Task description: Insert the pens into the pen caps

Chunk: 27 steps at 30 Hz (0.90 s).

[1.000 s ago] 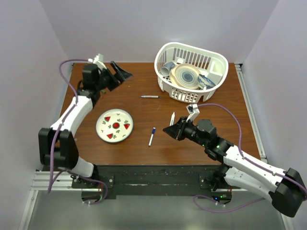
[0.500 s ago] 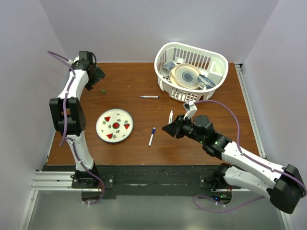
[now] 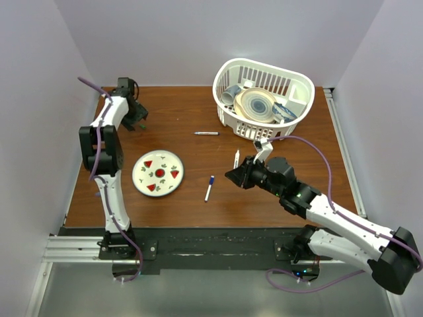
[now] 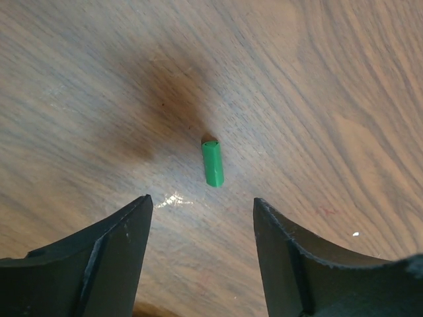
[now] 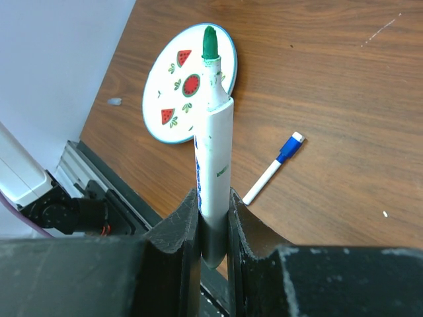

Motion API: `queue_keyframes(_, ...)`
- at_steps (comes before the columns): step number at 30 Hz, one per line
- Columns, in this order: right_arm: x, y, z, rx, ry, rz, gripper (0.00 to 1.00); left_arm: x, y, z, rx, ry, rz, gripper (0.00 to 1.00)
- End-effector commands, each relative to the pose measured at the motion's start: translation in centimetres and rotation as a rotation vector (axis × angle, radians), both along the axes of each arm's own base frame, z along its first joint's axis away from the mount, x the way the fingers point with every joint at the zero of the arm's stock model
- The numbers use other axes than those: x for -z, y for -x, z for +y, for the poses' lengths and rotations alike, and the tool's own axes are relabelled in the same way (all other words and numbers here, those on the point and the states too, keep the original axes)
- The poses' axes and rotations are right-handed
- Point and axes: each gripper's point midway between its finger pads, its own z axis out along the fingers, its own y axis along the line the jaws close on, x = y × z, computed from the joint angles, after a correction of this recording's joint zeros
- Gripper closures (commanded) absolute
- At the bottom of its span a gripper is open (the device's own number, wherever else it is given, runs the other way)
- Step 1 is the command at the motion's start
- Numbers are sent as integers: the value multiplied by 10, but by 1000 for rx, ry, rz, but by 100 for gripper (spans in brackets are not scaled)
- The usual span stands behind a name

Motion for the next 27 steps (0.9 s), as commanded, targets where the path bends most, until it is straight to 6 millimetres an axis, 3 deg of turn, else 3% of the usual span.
queue_keyframes(1, -17, -8, 0, 23, -2, -51, 100, -4, -18, 0, -8, 2, -46, 34)
queue_keyframes(10, -21, -6, -3, 25, 0, -55, 100, 18, -20, 0, 19, -1, -4, 39)
queue_keyframes(18, -27, -7, -10, 56, -5, -77, 100, 32, -6, 13, 30, -85, 84, 43)
queue_keyframes(27, -25, -3, -14, 56, -4, -61, 100, 25, 6, 30, 38, -178, 134, 56)
